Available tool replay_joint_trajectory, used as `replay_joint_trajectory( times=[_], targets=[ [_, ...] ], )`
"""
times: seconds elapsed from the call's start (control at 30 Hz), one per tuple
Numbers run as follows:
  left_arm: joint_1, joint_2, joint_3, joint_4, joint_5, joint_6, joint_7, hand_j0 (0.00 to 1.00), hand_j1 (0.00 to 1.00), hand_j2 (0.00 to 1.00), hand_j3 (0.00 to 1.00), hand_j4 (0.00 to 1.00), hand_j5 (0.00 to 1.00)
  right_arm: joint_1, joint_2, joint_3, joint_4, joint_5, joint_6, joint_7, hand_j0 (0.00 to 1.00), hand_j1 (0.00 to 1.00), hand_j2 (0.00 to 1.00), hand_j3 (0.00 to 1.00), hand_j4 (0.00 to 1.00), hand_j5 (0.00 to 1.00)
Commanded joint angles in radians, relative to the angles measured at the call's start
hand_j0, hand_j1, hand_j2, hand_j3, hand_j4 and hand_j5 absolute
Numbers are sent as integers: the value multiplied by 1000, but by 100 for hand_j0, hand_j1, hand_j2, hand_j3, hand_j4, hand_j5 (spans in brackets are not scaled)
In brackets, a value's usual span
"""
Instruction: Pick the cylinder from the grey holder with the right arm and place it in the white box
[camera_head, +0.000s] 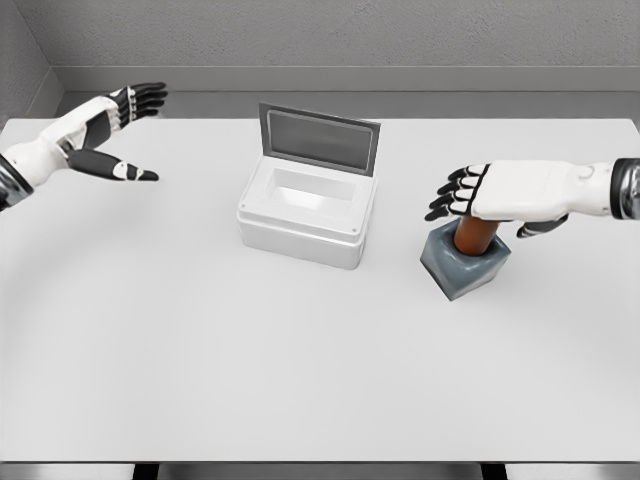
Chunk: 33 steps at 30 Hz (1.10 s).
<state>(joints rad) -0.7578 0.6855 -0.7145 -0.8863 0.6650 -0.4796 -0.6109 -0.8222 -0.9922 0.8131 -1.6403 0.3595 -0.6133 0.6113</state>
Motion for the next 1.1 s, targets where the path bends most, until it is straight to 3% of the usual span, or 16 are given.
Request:
replay_joint_trajectory(
  times=[0.0,0.2,0.23,0.3,0.43,0.53,0.6,0.67,0.9,1.0,1.07],
  targets=[
    [0,5,9,13,10,-2,0,100,100,100,100,100,100,0,3,5,4,-4,2,0,100,100,100,100,100,100],
    [5,-1,-2,66,-8,-54,0,100,100,100,100,100,100,0,9,5,-1,-1,2,0,100,100,100,100,100,100],
    [-2,-14,-2,108,-56,-53,0,100,100,100,100,100,100,0,12,5,-1,-1,2,0,100,100,100,100,100,100],
    [-5,-26,-2,127,-76,-67,0,100,100,100,100,100,100,0,17,12,-1,-1,2,0,100,100,100,100,100,100],
    [-3,-20,0,128,-82,-83,0,100,100,100,100,100,100,-2,20,12,-1,-1,2,0,87,87,87,87,87,87],
    [3,-37,7,116,-94,-106,0,100,100,100,100,100,100,-3,21,14,-1,-2,2,0,40,40,40,40,40,40],
    [5,-26,7,118,-94,-108,0,100,100,100,100,100,100,-5,21,21,-1,-2,2,0,35,35,35,35,35,35],
    [3,-24,6,116,-94,-122,0,100,100,100,100,100,100,-5,23,23,-1,-2,2,0,17,17,17,17,17,17],
    [2,-29,4,115,-122,-122,0,100,100,100,100,100,100,-26,4,12,0,-13,2,0,15,15,15,15,15,15],
    [2,-34,4,115,-123,-128,0,100,100,100,100,100,100,-61,-6,-38,2,-34,2,0,16,16,16,16,16,16],
    [3,-35,4,116,-125,-131,0,100,100,100,100,100,100,-90,47,-34,10,-54,2,0,16,16,16,16,16,16]
  ],
)
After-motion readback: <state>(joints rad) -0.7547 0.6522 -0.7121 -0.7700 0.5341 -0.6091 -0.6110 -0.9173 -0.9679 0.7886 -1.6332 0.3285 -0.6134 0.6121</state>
